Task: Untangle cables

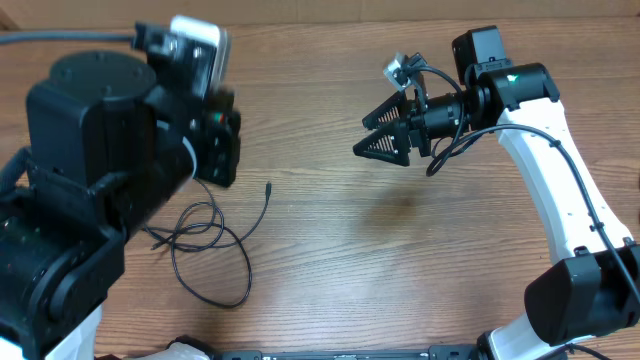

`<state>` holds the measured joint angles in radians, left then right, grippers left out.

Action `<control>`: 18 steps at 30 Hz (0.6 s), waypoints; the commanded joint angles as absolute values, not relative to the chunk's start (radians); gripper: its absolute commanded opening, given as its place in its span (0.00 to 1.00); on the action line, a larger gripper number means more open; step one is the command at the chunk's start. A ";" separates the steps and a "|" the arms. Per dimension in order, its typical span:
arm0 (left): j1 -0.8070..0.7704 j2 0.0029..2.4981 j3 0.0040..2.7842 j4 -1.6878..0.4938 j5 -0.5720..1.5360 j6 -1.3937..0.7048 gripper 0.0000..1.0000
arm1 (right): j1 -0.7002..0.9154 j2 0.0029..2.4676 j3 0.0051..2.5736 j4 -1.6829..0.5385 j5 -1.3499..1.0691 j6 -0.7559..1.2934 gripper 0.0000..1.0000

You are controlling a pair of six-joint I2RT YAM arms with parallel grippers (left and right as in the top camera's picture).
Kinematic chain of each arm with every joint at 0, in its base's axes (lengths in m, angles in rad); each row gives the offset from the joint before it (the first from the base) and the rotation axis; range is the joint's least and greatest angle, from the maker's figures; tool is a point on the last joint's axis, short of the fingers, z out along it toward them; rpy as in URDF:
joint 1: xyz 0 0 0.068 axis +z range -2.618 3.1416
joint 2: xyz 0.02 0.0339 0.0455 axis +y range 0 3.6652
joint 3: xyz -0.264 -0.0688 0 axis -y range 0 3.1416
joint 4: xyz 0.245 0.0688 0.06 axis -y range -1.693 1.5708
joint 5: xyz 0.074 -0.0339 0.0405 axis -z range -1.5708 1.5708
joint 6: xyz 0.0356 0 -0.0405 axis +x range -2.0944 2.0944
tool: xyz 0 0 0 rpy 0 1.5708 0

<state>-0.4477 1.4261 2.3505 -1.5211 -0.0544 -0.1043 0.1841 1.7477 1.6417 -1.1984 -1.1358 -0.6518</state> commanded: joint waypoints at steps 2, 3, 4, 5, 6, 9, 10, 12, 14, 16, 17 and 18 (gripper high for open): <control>-0.445 1.421 2.346 -1.629 -0.094 -0.185 0.05 | 0.186 1.743 1.643 -1.201 -1.119 -0.659 0.88; -0.445 1.421 2.339 -1.649 -0.101 -0.200 0.05 | 0.186 1.743 1.643 -1.203 -1.119 -0.659 0.87; -0.445 1.421 2.331 -1.666 -0.109 -0.213 0.05 | 0.186 1.743 1.643 -1.207 -1.119 -0.659 0.87; -0.445 1.421 2.323 -1.672 -0.112 -0.215 0.05 | 0.186 1.743 1.643 -1.211 -1.119 -0.660 0.87; -0.445 1.419 2.314 -1.674 -0.111 -0.215 0.05 | 0.186 1.743 1.643 -1.214 -1.120 -0.660 0.87; -0.445 1.411 2.299 -1.674 -0.111 -0.220 0.05 | 0.186 1.743 1.643 -1.218 -1.119 -0.660 0.87; -0.445 1.405 2.291 -1.677 -0.112 -0.226 0.05 | 0.186 1.742 1.643 -1.219 -1.119 -0.660 0.87; -0.445 1.388 2.257 -1.677 -0.112 -0.226 0.05 | 0.186 1.739 1.643 -1.218 -1.119 -0.660 0.87; -0.445 1.359 2.191 -1.665 -0.114 -0.233 0.05 | 0.186 1.733 1.643 -1.216 -1.119 -0.661 0.87; -0.445 1.317 2.094 -1.631 -0.115 -0.251 0.05 | 0.186 1.724 1.643 -1.214 -1.119 -0.660 0.87; -0.445 1.290 2.030 -1.600 -0.115 -0.266 0.05 | 0.186 1.720 1.643 -1.214 -1.119 -0.660 0.87; -0.445 1.260 1.962 -1.562 -0.112 -0.273 0.05 | 0.186 1.715 1.643 -1.214 -1.119 -0.660 0.87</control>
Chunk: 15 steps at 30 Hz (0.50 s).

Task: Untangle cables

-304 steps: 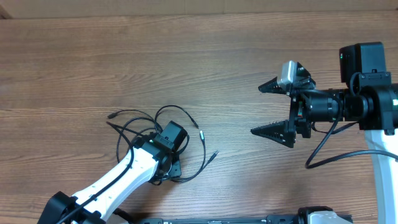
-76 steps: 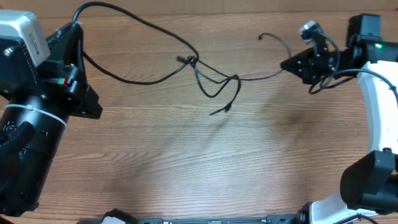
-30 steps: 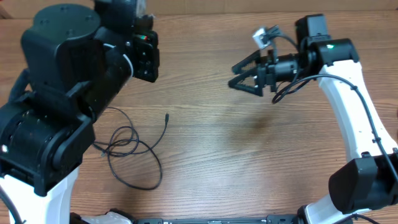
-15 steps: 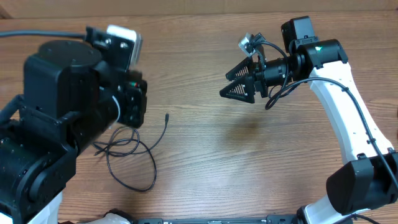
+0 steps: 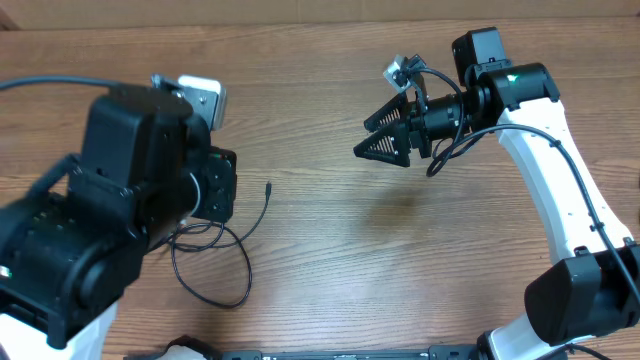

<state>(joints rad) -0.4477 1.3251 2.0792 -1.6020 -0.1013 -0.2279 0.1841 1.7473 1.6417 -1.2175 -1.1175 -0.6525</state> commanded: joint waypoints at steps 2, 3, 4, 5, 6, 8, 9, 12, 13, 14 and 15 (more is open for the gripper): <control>-0.445 1.199 1.827 -1.479 -0.092 -0.287 0.05 | 0.186 1.705 1.643 -1.215 -1.119 -0.660 0.87; -0.445 1.166 1.756 -1.433 -0.073 -0.289 0.05 | 0.186 1.699 1.643 -1.215 -1.119 -0.660 0.87; -0.445 1.133 1.684 -1.388 -0.052 -0.290 0.05 | 0.186 1.694 1.643 -1.215 -1.119 -0.660 0.88; -0.445 1.101 1.615 -1.350 -0.046 -0.296 0.05 | 0.186 1.690 1.643 -1.215 -1.119 -0.660 0.88; -0.445 1.076 1.558 -1.326 -0.047 -0.307 0.05 | 0.186 1.687 1.643 -1.215 -1.119 -0.659 0.88; -0.445 1.024 1.426 -1.284 -0.047 -0.352 0.05 | 0.186 1.681 1.643 -1.216 -1.119 -0.660 0.88; -0.445 1.007 1.372 -1.271 -0.051 -0.375 0.05 | 0.186 1.680 1.643 -1.216 -1.119 -0.660 0.88; -0.445 0.969 1.199 -1.217 -0.060 -0.467 0.06 | 0.186 1.679 1.643 -1.216 -1.125 -0.660 0.88; -0.445 0.964 1.153 -1.195 -0.060 -0.496 0.06 | 0.186 1.679 1.643 -1.218 -1.127 -0.660 0.88; -0.445 0.962 1.103 -1.169 -0.060 -0.526 0.06 | 0.186 1.679 1.643 -1.220 -1.126 -0.660 0.88; -0.445 0.962 1.064 -1.146 -0.059 -0.553 0.06 | 0.186 1.679 1.643 -1.222 -1.127 -0.660 0.88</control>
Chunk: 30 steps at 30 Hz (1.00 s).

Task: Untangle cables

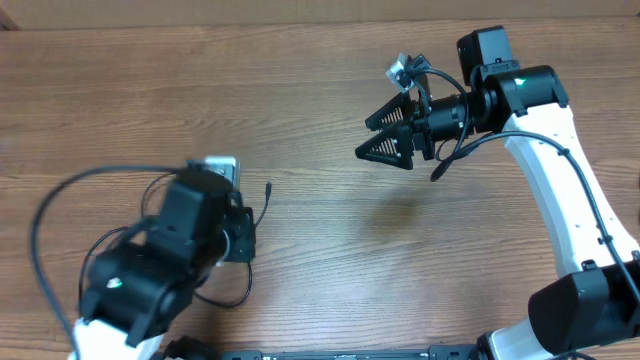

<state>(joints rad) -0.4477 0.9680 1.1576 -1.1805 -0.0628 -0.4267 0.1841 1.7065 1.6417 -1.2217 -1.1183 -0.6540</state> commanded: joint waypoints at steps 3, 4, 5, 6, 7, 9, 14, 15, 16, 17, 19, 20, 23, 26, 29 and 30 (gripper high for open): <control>-0.445 0.965 0.947 -1.076 -0.059 -0.660 0.05 | 0.186 1.679 1.643 -1.229 -1.126 -0.660 0.90; -0.445 0.965 0.910 -1.058 -0.059 -0.699 0.05 | 0.186 1.679 1.643 -1.230 -1.126 -0.660 0.91; -0.445 0.965 0.880 -1.047 -0.057 -0.738 0.05 | 0.186 1.679 1.643 -1.230 -1.126 -0.660 0.91; -0.445 0.966 0.843 -1.042 -0.054 -0.793 0.05 | 0.186 1.679 1.643 -1.230 -1.126 -0.660 0.91; -0.445 0.966 0.818 -1.042 -0.054 -0.835 0.05 | 0.186 1.679 1.643 -1.229 -1.126 -0.660 0.91; -0.445 0.966 0.759 -1.037 -0.054 -0.920 0.12 | 0.186 1.679 1.643 -1.229 -1.126 -0.660 0.91; -0.445 0.968 0.614 -0.944 -0.008 -0.984 0.47 | 0.186 1.679 1.643 -1.229 -1.127 -0.660 0.91; -0.445 0.968 0.590 -0.915 0.010 -0.984 0.51 | 0.186 1.679 1.643 -1.230 -1.127 -0.660 0.91; -0.445 0.968 0.570 -0.889 0.030 -0.984 0.51 | 0.186 1.679 1.643 -1.231 -1.127 -0.660 0.91; -0.445 0.968 0.549 -0.861 0.043 -0.984 0.52 | 0.186 1.679 1.643 -1.233 -1.127 -0.660 0.91; -0.445 0.968 0.522 -0.832 0.043 -0.984 0.49 | 0.186 1.679 1.643 -1.237 -1.127 -0.660 0.91; -0.445 0.968 0.511 -0.829 0.032 -0.984 0.47 | 0.186 1.679 1.643 -1.238 -1.127 -0.660 0.91; -0.445 0.968 0.486 -0.830 -0.004 -0.985 0.43 | 0.186 1.679 1.643 -1.243 -1.127 -0.660 0.92; -0.445 0.968 0.458 -0.829 -0.008 -0.992 0.42 | 0.186 1.679 1.643 -1.245 -1.127 -0.660 0.91; -0.445 0.968 0.445 -0.825 -0.007 -0.992 0.51 | 0.186 1.679 1.643 -1.245 -1.127 -0.660 0.91; -0.445 0.968 0.444 -0.820 -0.007 -0.990 0.57 | 0.186 1.679 1.643 -1.245 -1.130 -0.660 0.91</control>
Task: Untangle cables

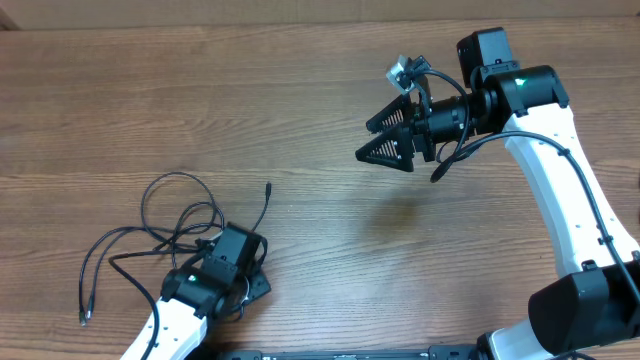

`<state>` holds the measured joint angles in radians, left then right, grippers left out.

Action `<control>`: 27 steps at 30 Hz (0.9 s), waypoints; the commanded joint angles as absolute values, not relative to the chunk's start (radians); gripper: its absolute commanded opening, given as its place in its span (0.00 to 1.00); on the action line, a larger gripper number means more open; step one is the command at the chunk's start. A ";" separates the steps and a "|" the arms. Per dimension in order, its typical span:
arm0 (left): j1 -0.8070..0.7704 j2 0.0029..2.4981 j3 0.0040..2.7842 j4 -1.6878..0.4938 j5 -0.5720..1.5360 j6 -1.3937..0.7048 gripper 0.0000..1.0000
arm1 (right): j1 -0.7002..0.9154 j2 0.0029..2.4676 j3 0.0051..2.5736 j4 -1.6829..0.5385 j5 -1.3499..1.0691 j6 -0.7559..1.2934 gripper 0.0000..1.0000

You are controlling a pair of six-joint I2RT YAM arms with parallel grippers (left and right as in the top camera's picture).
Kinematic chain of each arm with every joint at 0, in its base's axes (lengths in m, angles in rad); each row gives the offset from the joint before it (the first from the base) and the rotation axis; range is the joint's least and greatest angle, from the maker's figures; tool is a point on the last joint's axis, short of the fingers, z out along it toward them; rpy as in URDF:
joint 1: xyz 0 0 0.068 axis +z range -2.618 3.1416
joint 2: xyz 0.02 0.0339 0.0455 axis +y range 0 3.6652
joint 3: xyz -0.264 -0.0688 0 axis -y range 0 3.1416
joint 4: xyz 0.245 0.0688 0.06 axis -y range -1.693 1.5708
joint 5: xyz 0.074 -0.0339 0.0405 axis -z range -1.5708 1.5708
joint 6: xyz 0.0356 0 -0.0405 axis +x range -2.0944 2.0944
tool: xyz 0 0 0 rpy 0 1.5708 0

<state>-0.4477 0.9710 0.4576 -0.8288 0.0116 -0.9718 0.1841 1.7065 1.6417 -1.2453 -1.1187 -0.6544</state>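
Thin black cables (165,215) lie tangled at the table's lower left. One loop sits at the top of the tangle. Two long strands run out left to free ends (82,316). A small plug end (268,187) points toward the far side. My left gripper (250,278) is low over the right side of the tangle, its arm coming from the front edge. Its jaws are dark and foreshortened, so their state is unclear. My right gripper (374,137) hovers open above the table's right half, holding nothing.
The wooden table (330,260) runs across the whole view. The right arm's white links (560,190) stand along the right side. A dark rail (350,353) lines the front edge.
My left arm was larger in view over the tangle. It is now smaller and nearer the front edge. More of the cables shows on the left. The right arm has not moved.
At first my left arm loomed large and covered the table's left side, with only a cable loop and the plug showing. At each later moment it appeared smaller and further forward. Now it sits low on the tangle. The right gripper stayed open in place.
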 commanded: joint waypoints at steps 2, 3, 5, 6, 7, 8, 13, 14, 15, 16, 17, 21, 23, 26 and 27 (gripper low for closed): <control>-0.445 0.968 0.444 -0.811 -0.006 -0.979 0.61 | 0.186 1.679 1.643 -1.248 -1.143 -0.660 0.91; -0.445 0.968 0.444 -0.811 -0.006 -0.979 0.62 | 0.186 1.679 1.643 -1.249 -1.147 -0.660 0.92; -0.445 0.969 0.442 -0.810 -0.006 -0.979 0.50 | 0.186 1.678 1.643 -1.252 -1.150 -0.660 0.92; -0.445 0.969 0.440 -0.810 -0.006 -0.980 0.30 | 0.186 1.678 1.643 -1.252 -1.150 -0.660 0.92; -0.445 0.969 0.438 -0.810 -0.006 -0.980 0.17 | 0.186 1.677 1.643 -1.253 -1.151 -0.660 0.92; -0.445 0.969 0.435 -0.807 -0.006 -0.980 0.09 | 0.186 1.676 1.643 -1.255 -1.155 -0.660 0.92; -0.445 0.989 0.390 -0.731 0.012 -0.981 0.33 | 0.186 1.666 1.643 -1.256 -1.172 -0.661 0.92; -0.445 1.004 0.387 -0.710 0.038 -0.981 0.34 | 0.186 1.663 1.643 -1.256 -1.172 -0.661 0.92; -0.445 1.015 0.387 -0.699 0.052 -0.981 0.22 | 0.186 1.660 1.643 -1.256 -1.172 -0.661 0.92; -0.445 1.029 0.387 -0.686 0.067 -0.981 0.04 | 0.186 1.656 1.643 -1.256 -1.172 -0.661 0.92; -0.445 1.043 0.387 -0.665 0.084 -0.981 0.04 | 0.186 1.651 1.643 -1.256 -1.172 -0.661 0.92; -0.445 1.076 0.388 -0.570 0.142 -0.980 0.04 | 0.186 1.637 1.643 -1.255 -1.172 -0.664 0.91; -0.445 1.078 0.389 -0.526 0.166 -0.980 0.04 | 0.186 1.632 1.643 -1.255 -1.171 -0.664 0.91; -0.438 1.078 0.405 -0.496 0.171 -0.963 0.04 | 0.186 1.628 1.643 -1.254 -1.168 -0.664 0.92; -0.431 1.077 0.417 -0.496 0.171 -0.942 0.04 | 0.186 1.628 1.643 -1.252 -1.167 -0.664 0.92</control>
<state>-0.4435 1.0737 0.3939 -0.5014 0.1371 -0.9688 0.1841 1.6623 1.6417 -1.2560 -1.1530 -0.6548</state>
